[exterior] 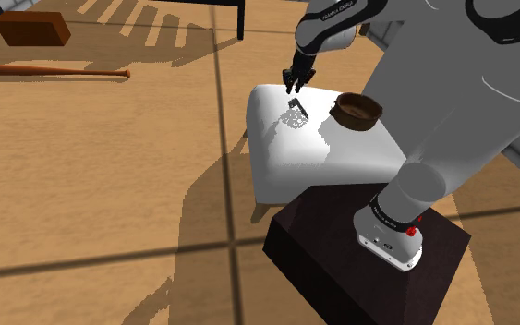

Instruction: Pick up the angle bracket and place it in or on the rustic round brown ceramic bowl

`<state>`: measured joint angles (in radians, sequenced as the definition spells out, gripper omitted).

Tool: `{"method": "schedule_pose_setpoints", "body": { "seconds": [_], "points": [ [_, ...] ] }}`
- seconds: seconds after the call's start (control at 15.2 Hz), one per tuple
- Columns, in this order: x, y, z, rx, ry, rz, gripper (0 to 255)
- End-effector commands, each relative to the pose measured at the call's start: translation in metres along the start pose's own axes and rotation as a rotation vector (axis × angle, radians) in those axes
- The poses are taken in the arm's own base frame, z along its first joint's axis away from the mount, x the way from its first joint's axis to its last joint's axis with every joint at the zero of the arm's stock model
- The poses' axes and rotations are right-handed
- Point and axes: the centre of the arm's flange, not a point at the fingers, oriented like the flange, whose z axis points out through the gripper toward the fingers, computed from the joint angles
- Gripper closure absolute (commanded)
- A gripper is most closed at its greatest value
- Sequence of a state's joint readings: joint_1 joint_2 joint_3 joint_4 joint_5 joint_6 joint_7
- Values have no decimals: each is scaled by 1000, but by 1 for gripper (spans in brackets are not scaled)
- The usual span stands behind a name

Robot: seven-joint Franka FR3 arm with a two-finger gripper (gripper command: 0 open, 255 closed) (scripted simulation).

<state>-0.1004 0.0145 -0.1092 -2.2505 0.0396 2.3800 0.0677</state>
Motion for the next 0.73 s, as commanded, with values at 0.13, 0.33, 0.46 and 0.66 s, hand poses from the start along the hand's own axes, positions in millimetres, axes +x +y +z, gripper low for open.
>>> {"method": "schedule_pose_setpoints", "body": {
  "seconds": [0.13,0.33,0.46,0.66],
  "points": [
    [16,50,-1,252,-270,-366,0],
    [25,68,8,359,-384,-521,0],
    [20,65,17,359,-384,-521,0],
    [13,62,31,359,-384,-521,0]
  ]
}}
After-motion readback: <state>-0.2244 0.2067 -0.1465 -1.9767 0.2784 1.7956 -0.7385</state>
